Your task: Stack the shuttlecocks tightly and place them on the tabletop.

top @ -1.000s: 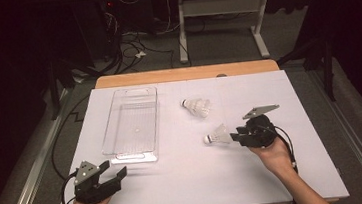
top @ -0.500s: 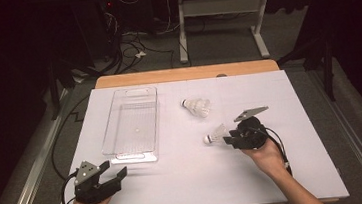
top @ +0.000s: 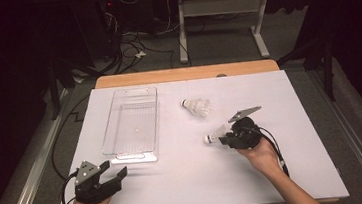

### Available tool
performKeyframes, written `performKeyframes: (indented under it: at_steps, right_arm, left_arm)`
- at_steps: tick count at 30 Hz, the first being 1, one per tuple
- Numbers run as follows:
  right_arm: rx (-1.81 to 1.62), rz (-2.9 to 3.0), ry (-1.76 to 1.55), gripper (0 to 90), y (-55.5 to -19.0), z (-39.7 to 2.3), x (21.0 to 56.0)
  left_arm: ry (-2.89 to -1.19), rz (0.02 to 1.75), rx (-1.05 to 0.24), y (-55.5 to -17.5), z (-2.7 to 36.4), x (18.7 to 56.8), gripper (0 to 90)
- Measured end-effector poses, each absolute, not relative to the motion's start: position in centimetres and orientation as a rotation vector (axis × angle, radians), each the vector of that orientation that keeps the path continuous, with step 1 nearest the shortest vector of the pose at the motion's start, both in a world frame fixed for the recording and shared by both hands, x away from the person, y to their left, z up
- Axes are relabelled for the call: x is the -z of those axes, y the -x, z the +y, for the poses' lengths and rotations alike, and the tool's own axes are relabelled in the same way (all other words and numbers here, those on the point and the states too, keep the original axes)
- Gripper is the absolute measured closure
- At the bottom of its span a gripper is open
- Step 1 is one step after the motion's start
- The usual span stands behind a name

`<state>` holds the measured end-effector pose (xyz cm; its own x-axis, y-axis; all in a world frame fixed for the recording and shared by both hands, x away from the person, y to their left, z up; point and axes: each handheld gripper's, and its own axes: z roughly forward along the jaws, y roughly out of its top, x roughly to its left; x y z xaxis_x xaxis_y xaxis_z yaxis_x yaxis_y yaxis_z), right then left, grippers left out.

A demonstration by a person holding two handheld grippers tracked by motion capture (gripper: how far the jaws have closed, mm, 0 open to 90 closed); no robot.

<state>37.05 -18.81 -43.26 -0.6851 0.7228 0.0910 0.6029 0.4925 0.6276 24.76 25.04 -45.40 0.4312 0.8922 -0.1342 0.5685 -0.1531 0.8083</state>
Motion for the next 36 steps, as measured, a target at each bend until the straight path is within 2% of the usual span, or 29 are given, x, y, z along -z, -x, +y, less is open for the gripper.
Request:
performKeyframes:
  at_steps: [8, 22, 36]
  right_arm:
    - [-0.974, 2.608, -1.086, 89.7, -37.0, -18.6, 43.4]
    - [-1.004, 2.613, -1.046, 90.0, -36.6, -18.5, 42.4]
    - [-1.039, 2.533, -1.085, 90.0, -37.8, -19.4, 41.1]
  left_arm:
    - [-1.839, 1.244, -0.484, -24.7, 25.0, 45.4, 32.9]
    - [-1.845, 1.247, -0.486, -24.8, 25.1, 45.4, 32.9]
    - [-1.830, 1.255, -0.485, -24.7, 25.2, 45.4, 32.9]
